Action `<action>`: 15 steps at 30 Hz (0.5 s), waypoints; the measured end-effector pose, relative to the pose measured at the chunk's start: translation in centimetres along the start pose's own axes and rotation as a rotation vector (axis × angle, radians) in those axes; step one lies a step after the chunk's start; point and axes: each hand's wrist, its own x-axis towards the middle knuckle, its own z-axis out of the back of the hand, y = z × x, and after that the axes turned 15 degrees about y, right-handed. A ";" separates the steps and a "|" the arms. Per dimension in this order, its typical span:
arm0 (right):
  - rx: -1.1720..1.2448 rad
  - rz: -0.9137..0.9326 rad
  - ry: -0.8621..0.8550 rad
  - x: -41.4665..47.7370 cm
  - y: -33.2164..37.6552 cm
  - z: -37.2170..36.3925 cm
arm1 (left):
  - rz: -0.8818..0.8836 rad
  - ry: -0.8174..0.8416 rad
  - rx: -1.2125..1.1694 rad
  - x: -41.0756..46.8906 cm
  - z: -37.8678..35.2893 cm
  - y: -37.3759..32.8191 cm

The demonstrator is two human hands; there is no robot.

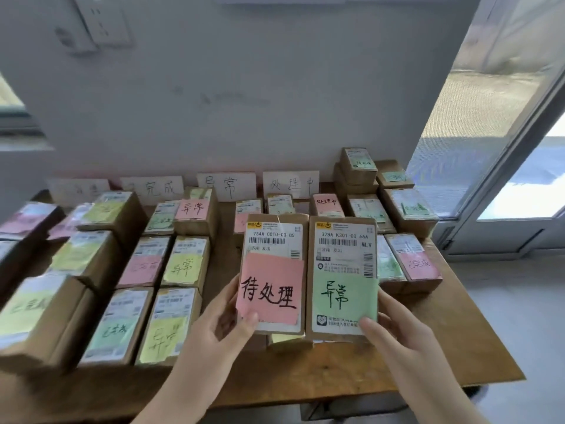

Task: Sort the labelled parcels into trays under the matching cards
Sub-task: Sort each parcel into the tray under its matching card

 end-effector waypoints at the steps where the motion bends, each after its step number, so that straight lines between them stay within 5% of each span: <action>1: -0.008 -0.009 0.007 -0.1 0.1 -0.9 | 0.006 -0.001 0.006 -0.5 0.8 0.3; 15: -0.048 -0.117 0.097 2.2 0.3 -4.0 | 0.061 -0.046 0.076 -1.4 3.4 1.7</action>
